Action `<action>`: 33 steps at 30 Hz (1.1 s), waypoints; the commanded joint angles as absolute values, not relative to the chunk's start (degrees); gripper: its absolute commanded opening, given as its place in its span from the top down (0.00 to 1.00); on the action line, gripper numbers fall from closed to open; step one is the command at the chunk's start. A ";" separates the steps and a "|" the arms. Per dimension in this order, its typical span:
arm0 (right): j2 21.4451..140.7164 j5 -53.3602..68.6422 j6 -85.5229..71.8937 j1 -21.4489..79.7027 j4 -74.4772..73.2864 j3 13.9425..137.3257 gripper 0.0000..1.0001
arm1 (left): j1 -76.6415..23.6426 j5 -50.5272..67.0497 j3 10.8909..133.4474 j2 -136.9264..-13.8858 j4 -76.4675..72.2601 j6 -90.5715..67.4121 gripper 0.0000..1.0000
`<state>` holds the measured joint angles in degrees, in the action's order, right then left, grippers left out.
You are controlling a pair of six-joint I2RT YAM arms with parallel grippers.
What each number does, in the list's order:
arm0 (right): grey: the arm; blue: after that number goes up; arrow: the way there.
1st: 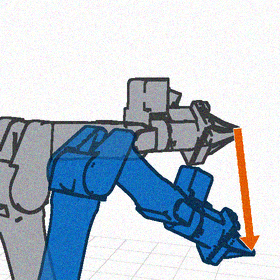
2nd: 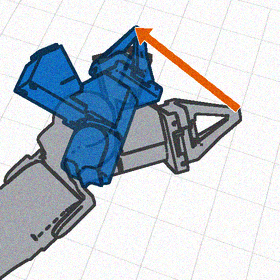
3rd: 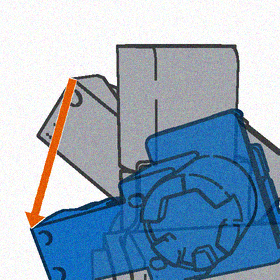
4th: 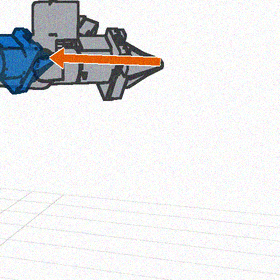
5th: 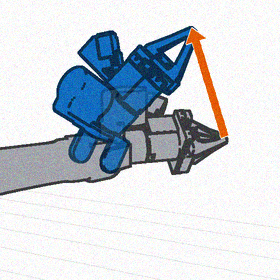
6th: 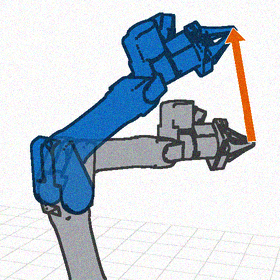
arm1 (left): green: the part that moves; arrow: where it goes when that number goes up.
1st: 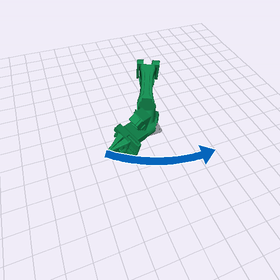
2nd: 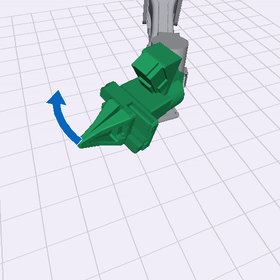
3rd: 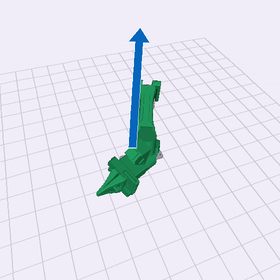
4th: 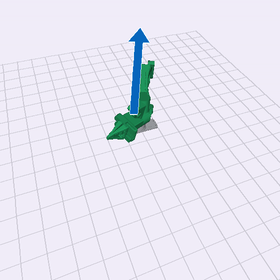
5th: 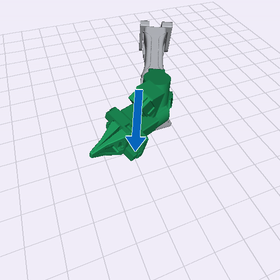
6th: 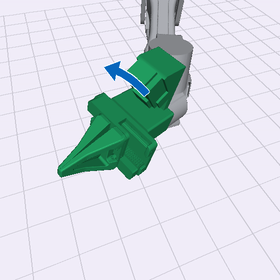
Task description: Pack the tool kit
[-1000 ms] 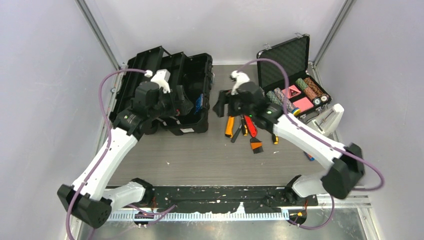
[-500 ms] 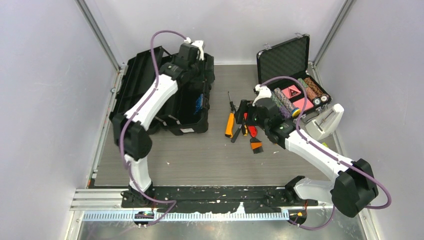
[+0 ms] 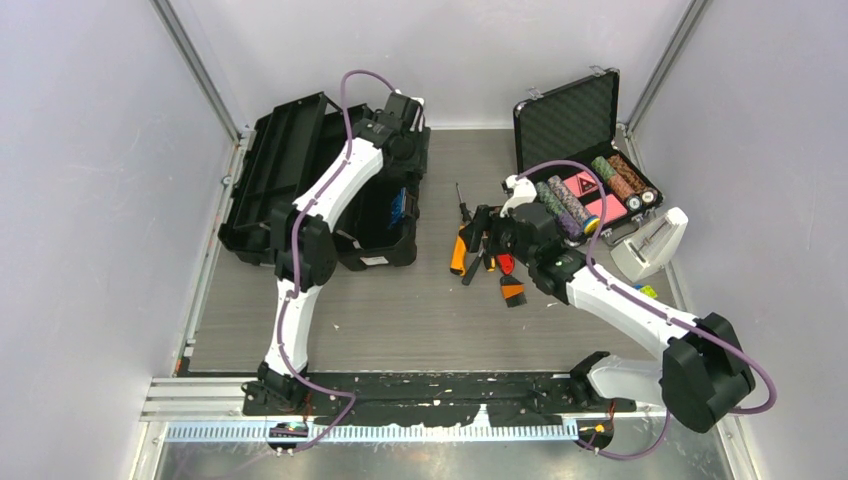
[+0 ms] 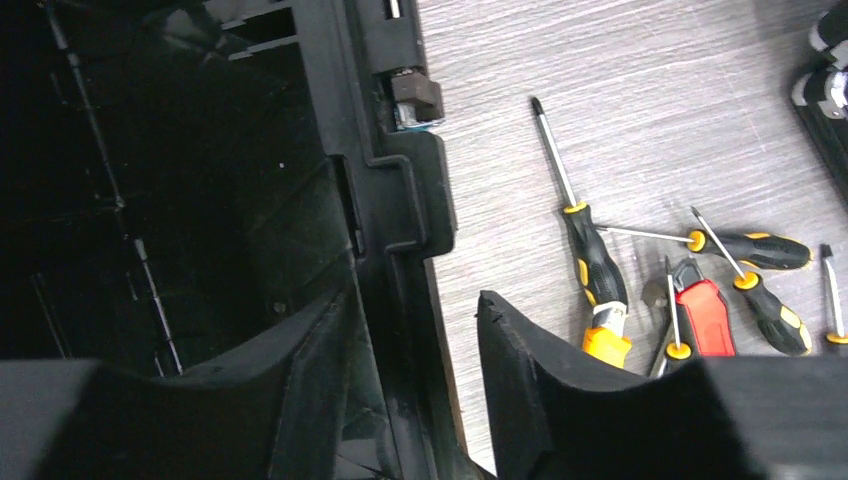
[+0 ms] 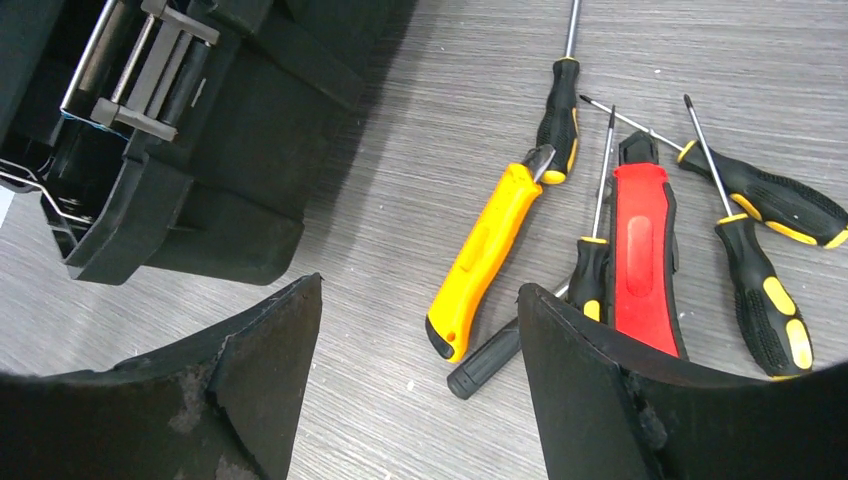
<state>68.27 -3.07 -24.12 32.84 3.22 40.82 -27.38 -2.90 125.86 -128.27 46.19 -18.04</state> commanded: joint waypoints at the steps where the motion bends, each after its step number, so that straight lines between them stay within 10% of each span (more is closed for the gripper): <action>1: 69.98 0.13 -22.00 32.64 11.06 40.68 0.24 | -27.25 1.55 126.78 -126.79 45.38 -18.25 0.54; 11: 73.56 7.39 -19.52 32.81 20.58 40.52 0.25 | -27.16 1.28 128.04 -129.22 48.15 -15.28 0.59; 19: 75.55 10.10 -16.31 33.08 22.63 41.29 0.25 | -26.37 2.02 130.50 -126.31 49.46 -12.96 1.00; 33: 90.99 16.09 -2.34 40.71 43.69 44.07 0.28 | -18.30 7.55 136.70 -115.94 53.81 -4.84 1.00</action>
